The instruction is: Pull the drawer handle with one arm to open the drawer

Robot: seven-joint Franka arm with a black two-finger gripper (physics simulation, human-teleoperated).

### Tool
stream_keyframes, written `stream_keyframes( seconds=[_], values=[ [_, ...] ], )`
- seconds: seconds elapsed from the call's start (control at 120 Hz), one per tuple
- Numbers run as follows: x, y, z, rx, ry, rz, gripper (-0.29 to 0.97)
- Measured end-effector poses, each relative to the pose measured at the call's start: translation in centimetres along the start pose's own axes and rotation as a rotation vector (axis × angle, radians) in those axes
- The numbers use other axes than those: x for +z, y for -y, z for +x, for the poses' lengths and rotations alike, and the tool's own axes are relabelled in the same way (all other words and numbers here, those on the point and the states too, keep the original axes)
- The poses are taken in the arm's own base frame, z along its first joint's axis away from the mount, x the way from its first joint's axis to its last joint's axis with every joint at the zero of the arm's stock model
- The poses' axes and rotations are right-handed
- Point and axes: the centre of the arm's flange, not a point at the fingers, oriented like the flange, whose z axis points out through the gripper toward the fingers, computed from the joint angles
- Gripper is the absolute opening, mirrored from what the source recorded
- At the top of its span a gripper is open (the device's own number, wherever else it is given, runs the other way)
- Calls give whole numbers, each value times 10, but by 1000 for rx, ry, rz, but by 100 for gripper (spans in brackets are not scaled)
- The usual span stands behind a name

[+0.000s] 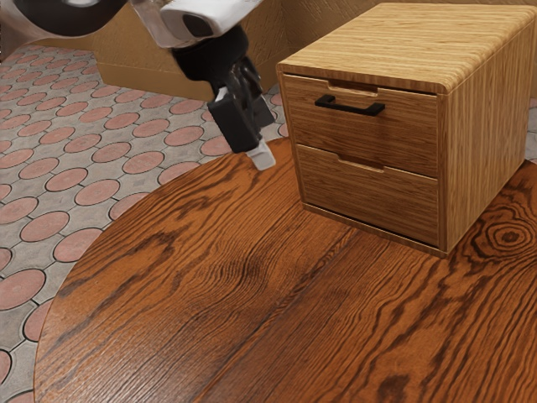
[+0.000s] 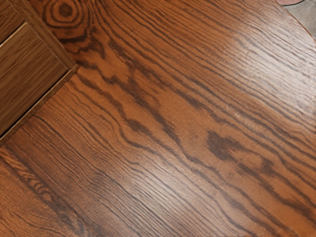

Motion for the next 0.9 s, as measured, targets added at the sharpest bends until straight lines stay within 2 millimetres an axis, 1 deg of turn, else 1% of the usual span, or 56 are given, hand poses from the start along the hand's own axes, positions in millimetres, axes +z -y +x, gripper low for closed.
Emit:
stream_keyframes(
  seconds=[0.033, 0.058, 0.083, 0.133, 0.192, 0.242, 0.292, 0.35, 0.425, 0.5, 0.608, 0.792, 0.9],
  values=[
    [2, 6, -3, 33, 2, 3, 68],
    [6, 14, -7, 52, 8, 4, 68],
    [9, 24, -12, 65, 13, 5, 68],
    [7, 48, -29, 77, 16, 23, 68],
    [15, 78, -46, 91, 26, 32, 68],
    [26, 94, -51, 127, 34, 29, 68],
    [34, 103, -52, 171, 35, 29, 68],
    [47, 112, -49, 228, 34, 28, 68],
    [58, 119, -41, 307, 23, 40, 68],
    [79, 128, -31, 379, 17, 45, 68],
    [98, 142, -14, 471, -4, 78, 68],
    [119, 149, 8, 589, -37, 121, 68],
    [114, 155, 10, 622, -50, 166, 68]
  ],
)
